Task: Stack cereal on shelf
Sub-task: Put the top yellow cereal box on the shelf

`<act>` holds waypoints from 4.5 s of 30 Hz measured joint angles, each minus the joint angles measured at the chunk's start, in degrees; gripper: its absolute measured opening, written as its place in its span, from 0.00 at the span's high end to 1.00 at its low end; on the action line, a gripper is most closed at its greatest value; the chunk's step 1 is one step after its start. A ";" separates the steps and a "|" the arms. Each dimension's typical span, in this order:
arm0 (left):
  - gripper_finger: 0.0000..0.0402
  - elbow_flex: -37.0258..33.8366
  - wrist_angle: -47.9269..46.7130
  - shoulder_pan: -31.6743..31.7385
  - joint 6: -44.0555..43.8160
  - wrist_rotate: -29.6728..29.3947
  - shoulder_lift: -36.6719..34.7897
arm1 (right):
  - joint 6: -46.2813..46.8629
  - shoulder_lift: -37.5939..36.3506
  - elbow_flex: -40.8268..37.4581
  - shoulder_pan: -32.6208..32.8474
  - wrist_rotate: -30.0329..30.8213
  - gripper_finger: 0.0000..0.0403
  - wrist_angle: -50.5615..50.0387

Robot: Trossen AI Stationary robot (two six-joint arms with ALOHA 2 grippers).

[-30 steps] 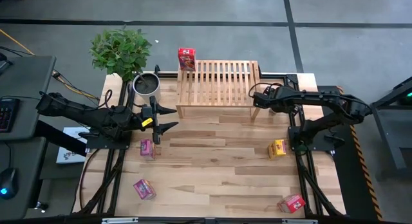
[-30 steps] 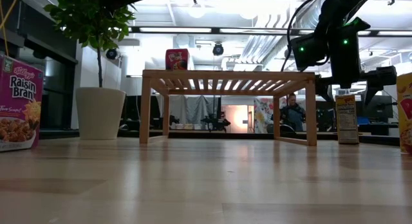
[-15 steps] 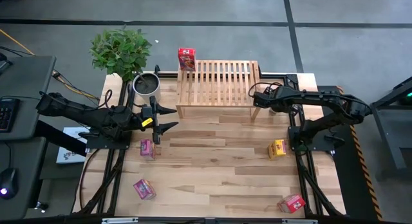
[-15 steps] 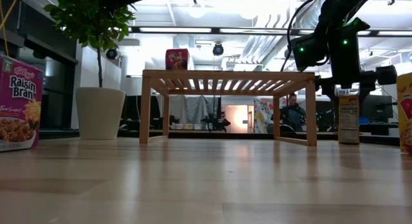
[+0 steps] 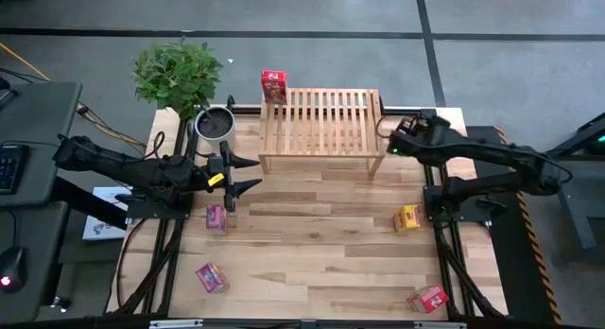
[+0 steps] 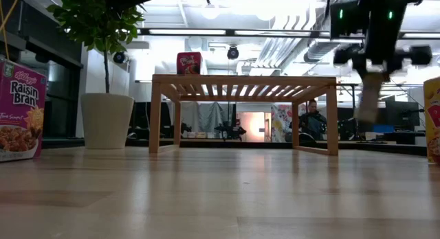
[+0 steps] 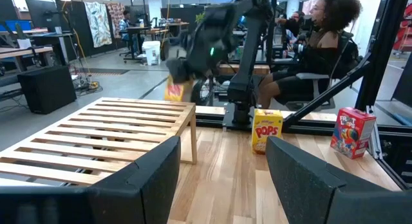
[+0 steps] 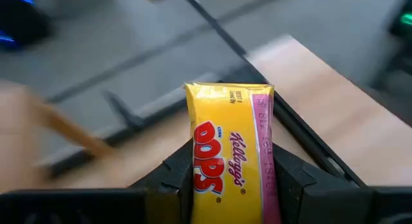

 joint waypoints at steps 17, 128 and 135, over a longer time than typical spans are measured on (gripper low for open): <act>0.46 0.00 0.21 0.01 0.00 0.00 0.00 | -82.75 8.17 32.87 5.57 -28.44 0.70 38.66; 0.46 0.01 0.74 -0.04 -1.98 9.29 0.02 | -130.48 55.94 74.47 -18.22 -80.16 0.67 23.25; 0.46 0.01 0.74 -0.04 -1.99 9.25 0.02 | -132.35 55.92 74.47 -16.49 -77.18 0.68 23.33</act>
